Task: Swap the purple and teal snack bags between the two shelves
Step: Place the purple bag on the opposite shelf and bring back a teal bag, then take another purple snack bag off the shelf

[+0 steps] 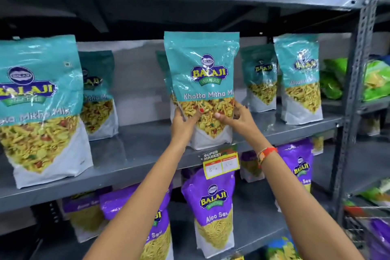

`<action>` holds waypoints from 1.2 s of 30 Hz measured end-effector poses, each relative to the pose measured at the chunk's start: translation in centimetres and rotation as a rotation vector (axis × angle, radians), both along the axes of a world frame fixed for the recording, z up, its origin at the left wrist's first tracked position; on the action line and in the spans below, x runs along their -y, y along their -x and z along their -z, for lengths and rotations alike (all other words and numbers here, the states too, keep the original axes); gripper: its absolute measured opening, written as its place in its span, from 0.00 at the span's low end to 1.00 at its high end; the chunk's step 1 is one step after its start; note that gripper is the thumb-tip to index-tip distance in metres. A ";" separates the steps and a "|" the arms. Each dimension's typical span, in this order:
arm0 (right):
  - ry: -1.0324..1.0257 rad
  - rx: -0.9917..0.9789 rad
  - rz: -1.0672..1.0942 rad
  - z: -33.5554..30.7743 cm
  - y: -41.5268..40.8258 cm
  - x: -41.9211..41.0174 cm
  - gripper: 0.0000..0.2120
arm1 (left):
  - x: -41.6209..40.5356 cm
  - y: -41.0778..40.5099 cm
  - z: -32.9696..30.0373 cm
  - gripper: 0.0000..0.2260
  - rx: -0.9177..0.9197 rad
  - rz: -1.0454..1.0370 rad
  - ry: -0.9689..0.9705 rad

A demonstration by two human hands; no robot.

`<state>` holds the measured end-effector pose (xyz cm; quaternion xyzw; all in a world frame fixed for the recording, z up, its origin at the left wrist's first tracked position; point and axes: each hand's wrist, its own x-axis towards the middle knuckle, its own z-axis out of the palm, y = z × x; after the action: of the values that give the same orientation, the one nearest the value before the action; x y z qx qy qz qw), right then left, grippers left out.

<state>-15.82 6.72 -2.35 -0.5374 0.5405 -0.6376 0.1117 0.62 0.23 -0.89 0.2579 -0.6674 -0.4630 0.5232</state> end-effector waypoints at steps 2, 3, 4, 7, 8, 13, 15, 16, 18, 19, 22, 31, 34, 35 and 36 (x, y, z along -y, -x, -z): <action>0.010 0.004 0.015 -0.8 0.7 0.2 0.32 | 0.3 0.6 -0.7 0.24 -0.001 0.001 0.013; 0.018 0.008 0.021 -1.2 1.0 0.4 0.30 | 0.4 0.9 -1.1 0.26 0.005 0.012 0.017; 0.031 0.008 0.028 -1.5 1.4 0.4 0.30 | 0.5 1.1 -1.5 0.27 0.018 0.024 0.021; 0.050 0.040 0.112 -1.4 1.3 0.3 0.37 | 0.7 1.6 -1.9 0.32 0.071 0.049 0.013; 0.065 0.041 0.155 -1.2 0.7 -0.1 0.37 | 0.4 1.6 -1.8 0.33 0.087 0.051 0.012; 0.373 -0.080 0.535 2.5 -4.9 -2.8 0.27 | -3.3 -1.7 0.5 0.29 -0.085 -0.038 0.239; 0.481 -0.083 0.573 5.1 -7.6 -2.9 0.18 | -5.3 -4.1 3.2 0.24 -0.168 -0.012 0.355; 0.504 -0.074 0.547 6.6 -9.0 -2.7 0.15 | -6.0 -5.2 4.7 0.22 -0.197 -0.008 0.391; 0.470 -0.064 0.425 10.1 -11.3 -1.7 0.13 | -6.1 -6.9 8.3 0.18 -0.262 -0.052 0.375; 0.428 -0.072 0.363 11.8 -12.1 -1.1 0.13 | -5.5 -7.6 10.3 0.17 -0.283 -0.104 0.332; 0.172 -0.077 0.174 18.0 -14.0 0.7 0.14 | -3.6 -9.9 16.8 0.13 -0.261 -0.295 0.180; -0.484 0.352 -0.106 27.9 -15.9 5.1 0.39 | 2.8 -13.9 28.4 0.35 -0.043 -0.244 -0.592; -0.583 0.439 -0.237 29.3 -15.5 5.7 0.26 | 4.6 -14.2 33.2 0.46 -0.038 -0.080 -0.745; -0.608 0.429 -0.248 29.4 -15.4 6.0 0.25 | 4.9 -14.4 34.4 0.49 -0.061 -0.057 -0.750; -0.630 0.426 -0.255 29.7 -15.3 6.3 0.27 | 4.9 -14.7 34.6 0.47 -0.064 -0.056 -0.755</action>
<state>-0.52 0.45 -32.05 -0.3955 0.6031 -0.5188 0.4590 15.33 -4.72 -35.54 0.4360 -0.4260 -0.6697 0.4242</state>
